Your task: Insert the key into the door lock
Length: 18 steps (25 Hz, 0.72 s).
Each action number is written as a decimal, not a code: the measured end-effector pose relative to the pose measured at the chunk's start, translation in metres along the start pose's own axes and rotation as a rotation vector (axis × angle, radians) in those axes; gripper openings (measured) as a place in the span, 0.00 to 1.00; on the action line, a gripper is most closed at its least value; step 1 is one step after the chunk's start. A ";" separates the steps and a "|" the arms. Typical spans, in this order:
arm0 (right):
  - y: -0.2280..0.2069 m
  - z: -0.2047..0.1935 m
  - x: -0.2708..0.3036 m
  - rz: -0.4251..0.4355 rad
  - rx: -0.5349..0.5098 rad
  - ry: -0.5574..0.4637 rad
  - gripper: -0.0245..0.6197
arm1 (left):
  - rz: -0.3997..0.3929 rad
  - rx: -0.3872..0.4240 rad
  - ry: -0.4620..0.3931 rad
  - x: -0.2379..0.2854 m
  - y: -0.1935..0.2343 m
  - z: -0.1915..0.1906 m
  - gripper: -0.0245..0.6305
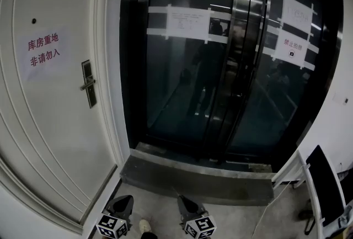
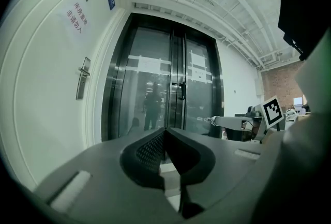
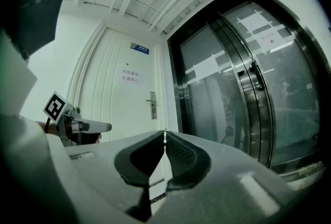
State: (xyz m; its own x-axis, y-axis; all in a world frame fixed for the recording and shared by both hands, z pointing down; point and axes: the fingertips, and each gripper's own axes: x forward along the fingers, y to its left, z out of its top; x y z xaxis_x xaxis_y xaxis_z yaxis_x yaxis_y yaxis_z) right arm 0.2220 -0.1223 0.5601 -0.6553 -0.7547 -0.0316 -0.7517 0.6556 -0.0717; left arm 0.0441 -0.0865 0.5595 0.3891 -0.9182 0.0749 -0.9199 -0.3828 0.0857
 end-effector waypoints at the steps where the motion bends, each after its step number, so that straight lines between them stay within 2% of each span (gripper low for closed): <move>1: -0.004 0.001 0.009 -0.002 0.000 0.000 0.06 | 0.000 0.000 0.002 0.007 0.007 0.000 0.04; 5: -0.026 0.002 0.049 -0.018 -0.007 -0.006 0.05 | 0.004 -0.002 0.006 0.043 0.042 -0.009 0.04; 10: -0.038 0.014 0.115 0.000 -0.012 -0.001 0.05 | -0.002 -0.013 -0.005 0.088 0.089 0.009 0.04; 18: -0.056 0.026 0.234 0.055 -0.053 -0.025 0.06 | 0.033 -0.024 -0.011 0.143 0.176 0.029 0.04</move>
State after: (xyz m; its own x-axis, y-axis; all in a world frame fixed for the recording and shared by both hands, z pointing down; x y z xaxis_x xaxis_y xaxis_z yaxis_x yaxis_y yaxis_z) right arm 0.1127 -0.3356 0.5312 -0.6940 -0.7176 -0.0587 -0.7181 0.6958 -0.0161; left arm -0.0637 -0.2886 0.5563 0.3581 -0.9313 0.0669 -0.9306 -0.3502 0.1068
